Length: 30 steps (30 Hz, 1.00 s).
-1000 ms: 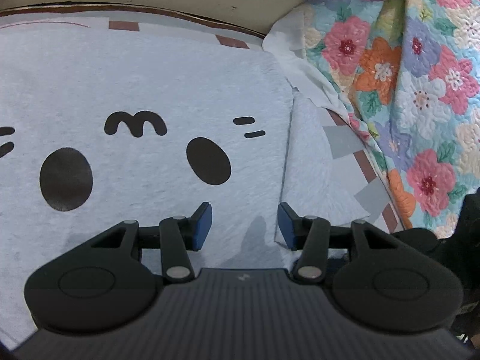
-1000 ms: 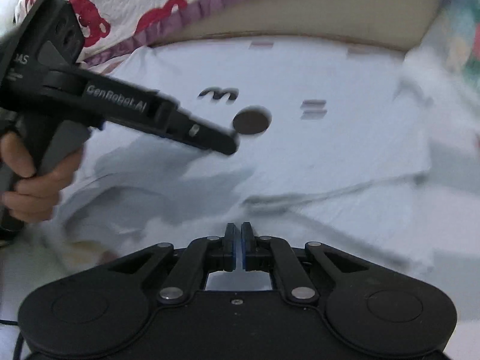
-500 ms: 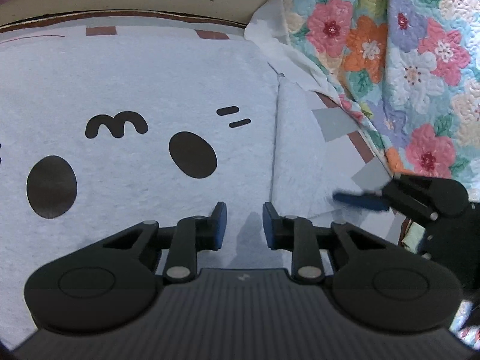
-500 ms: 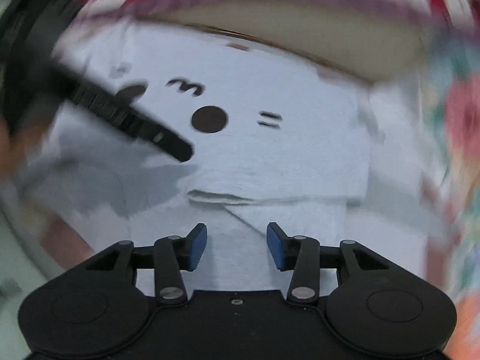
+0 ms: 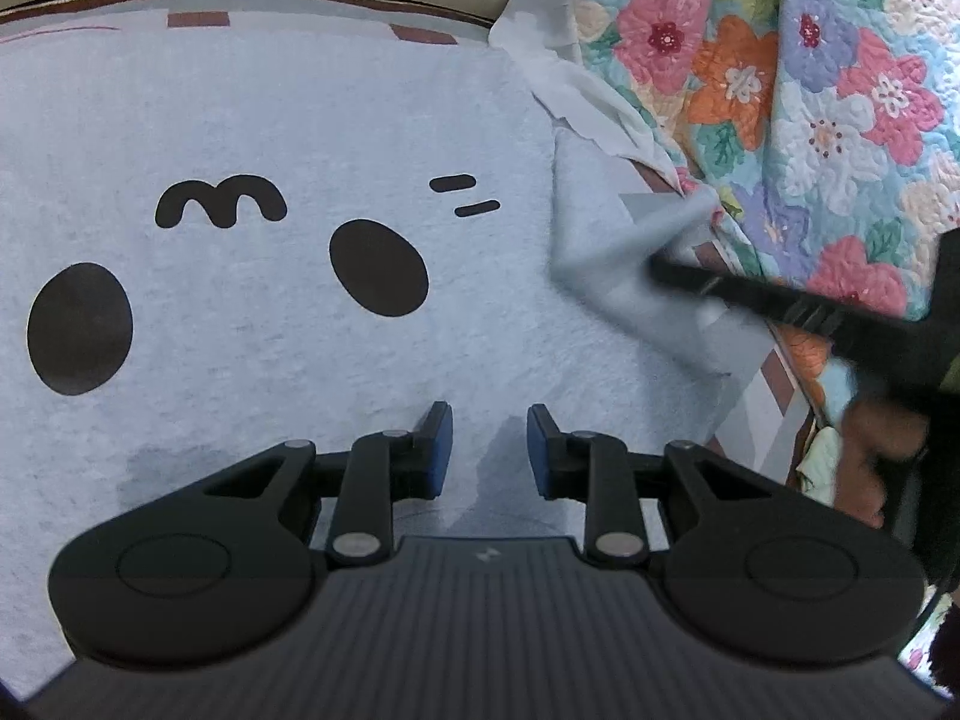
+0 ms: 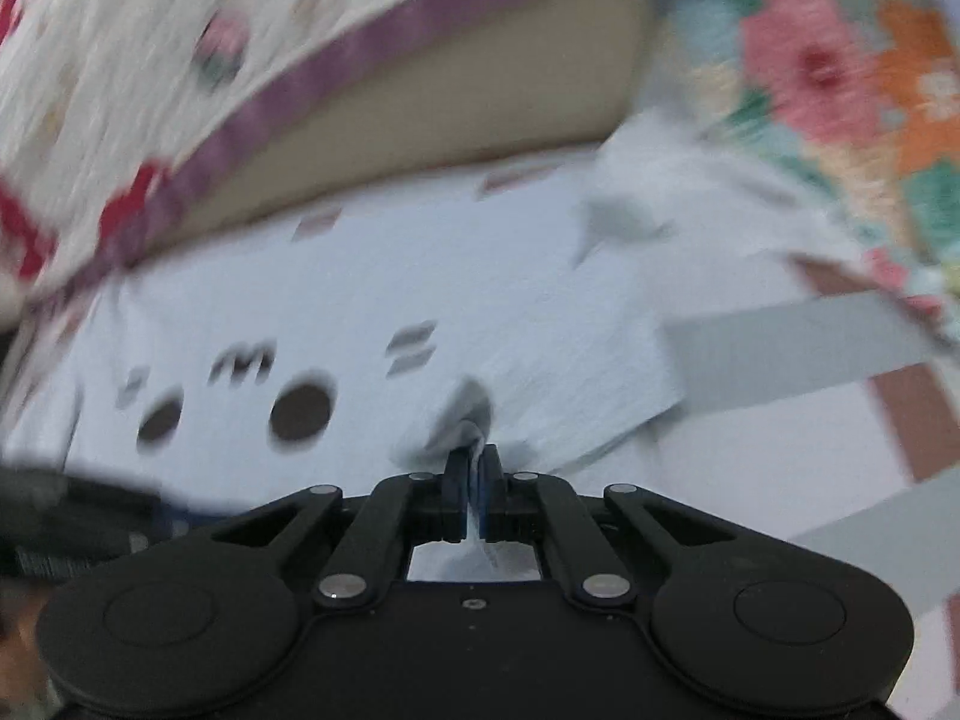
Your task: Fold clothes
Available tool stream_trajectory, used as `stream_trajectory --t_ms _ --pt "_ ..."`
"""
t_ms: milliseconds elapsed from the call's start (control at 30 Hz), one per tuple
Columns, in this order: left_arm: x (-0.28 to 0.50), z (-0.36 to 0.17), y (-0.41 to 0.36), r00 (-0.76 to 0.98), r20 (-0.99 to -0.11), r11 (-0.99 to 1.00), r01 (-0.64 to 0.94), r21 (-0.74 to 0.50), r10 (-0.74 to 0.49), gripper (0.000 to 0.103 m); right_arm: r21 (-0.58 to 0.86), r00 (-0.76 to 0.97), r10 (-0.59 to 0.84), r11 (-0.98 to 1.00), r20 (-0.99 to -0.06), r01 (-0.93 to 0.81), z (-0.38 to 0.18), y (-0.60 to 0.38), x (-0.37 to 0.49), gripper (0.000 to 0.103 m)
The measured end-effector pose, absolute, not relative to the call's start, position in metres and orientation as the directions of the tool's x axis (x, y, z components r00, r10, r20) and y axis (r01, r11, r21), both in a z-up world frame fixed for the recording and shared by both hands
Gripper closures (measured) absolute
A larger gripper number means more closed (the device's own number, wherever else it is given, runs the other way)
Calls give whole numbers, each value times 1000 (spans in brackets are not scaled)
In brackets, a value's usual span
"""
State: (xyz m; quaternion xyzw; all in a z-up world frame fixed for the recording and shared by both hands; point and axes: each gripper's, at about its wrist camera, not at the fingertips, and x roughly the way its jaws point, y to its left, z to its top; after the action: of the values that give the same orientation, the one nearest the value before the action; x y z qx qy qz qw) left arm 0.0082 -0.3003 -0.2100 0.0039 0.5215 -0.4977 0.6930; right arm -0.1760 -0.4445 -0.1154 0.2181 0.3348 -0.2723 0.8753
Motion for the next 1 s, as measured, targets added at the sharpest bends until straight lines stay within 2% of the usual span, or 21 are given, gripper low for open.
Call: stream_trajectory --t_ms 133,200,300,367,433,467,533,567,600,667,733,800,867,933,1000 --pt "10 -211 -299 -48 -734 515 681 -520 -678 76 95 540 -537 647 -648 757 -78 -470 -215 100" --pt "6 -211 -298 -45 -740 522 680 -515 -671 76 101 486 -604 558 -631 824 -60 -484 -244 100" --pt "0 -210 -302 -31 -751 515 710 -481 -659 76 59 423 -615 522 -665 851 -57 -497 -269 100" --pt "0 -211 -302 -31 -754 519 707 -481 -656 76 -38 340 -614 517 -712 855 -78 -504 -266 100" --pt "2 -212 -301 -36 -754 523 699 -489 -656 76 -55 247 -599 439 -762 897 -106 -515 -268 99" --pt "3 -212 -300 -43 -753 523 693 -496 -657 76 -61 200 -587 394 -784 917 -119 -521 -270 95" --pt "8 -211 -296 -63 -761 538 670 -512 -646 76 -70 139 -590 317 -795 946 -131 -526 -275 94" --pt "12 -207 -293 -64 -766 548 660 -513 -639 75 -71 130 -605 297 -785 952 -129 -524 -277 90" --pt "15 -200 -288 -56 -772 560 654 -508 -634 68 -71 127 -624 282 -771 957 -126 -521 -279 80" --pt "20 -183 -274 9 -782 582 673 -457 -623 62 -40 188 -661 314 -727 949 -113 -511 -277 63" --pt "27 -163 -254 93 -789 612 687 -391 -608 61 6 312 -643 431 -699 902 -100 -502 -263 63" --pt "38 -149 -222 142 -759 631 663 -403 -635 52 38 455 -608 572 -651 819 -88 -485 -242 62" --pt "54 -136 -183 193 -734 664 614 -428 -651 47 73 565 -538 681 -625 729 -81 -460 -212 57" --pt "67 -129 -144 257 -744 721 564 -403 -617 43 105 661 -453 773 -599 625 -75 -434 -181 55" --pt "75 -128 -113 303 -788 776 544 -318 -535 42 177 731 -332 834 -596 523 -74 -405 -149 54"
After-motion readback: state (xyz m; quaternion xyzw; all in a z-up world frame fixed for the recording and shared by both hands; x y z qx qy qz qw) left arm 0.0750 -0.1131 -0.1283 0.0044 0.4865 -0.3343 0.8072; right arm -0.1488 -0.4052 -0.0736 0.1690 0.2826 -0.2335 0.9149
